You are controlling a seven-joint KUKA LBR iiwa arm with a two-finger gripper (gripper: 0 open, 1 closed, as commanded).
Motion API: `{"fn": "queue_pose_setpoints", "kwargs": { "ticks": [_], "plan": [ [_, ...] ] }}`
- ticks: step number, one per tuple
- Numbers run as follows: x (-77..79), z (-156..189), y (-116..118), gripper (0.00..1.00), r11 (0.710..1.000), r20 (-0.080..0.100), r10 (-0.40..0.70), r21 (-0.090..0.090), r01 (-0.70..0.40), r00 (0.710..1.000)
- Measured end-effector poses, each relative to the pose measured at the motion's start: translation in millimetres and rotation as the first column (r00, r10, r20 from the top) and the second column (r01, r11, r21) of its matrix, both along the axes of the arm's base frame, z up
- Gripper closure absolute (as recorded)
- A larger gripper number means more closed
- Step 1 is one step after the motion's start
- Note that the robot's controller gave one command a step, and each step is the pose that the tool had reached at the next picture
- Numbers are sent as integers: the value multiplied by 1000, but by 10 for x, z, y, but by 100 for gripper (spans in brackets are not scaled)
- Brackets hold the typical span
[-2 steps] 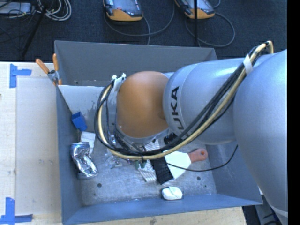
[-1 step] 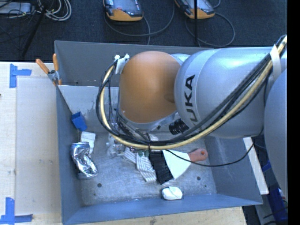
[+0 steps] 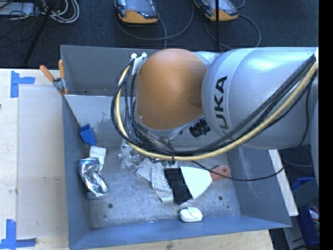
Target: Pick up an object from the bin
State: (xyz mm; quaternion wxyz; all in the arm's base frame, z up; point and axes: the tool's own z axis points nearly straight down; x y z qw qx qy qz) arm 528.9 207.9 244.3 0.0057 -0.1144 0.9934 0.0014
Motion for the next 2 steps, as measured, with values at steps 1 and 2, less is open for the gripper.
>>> {"fn": "queue_pose_setpoints", "kwargs": {
  "ticks": [1, 2],
  "plan": [
    [7, -127, -25, 100, 998, 0, 56, -1, -56, 998],
    [-178, -138, -32, 100, 997, -28, 80, -8, -81, 996]
  ]
}}
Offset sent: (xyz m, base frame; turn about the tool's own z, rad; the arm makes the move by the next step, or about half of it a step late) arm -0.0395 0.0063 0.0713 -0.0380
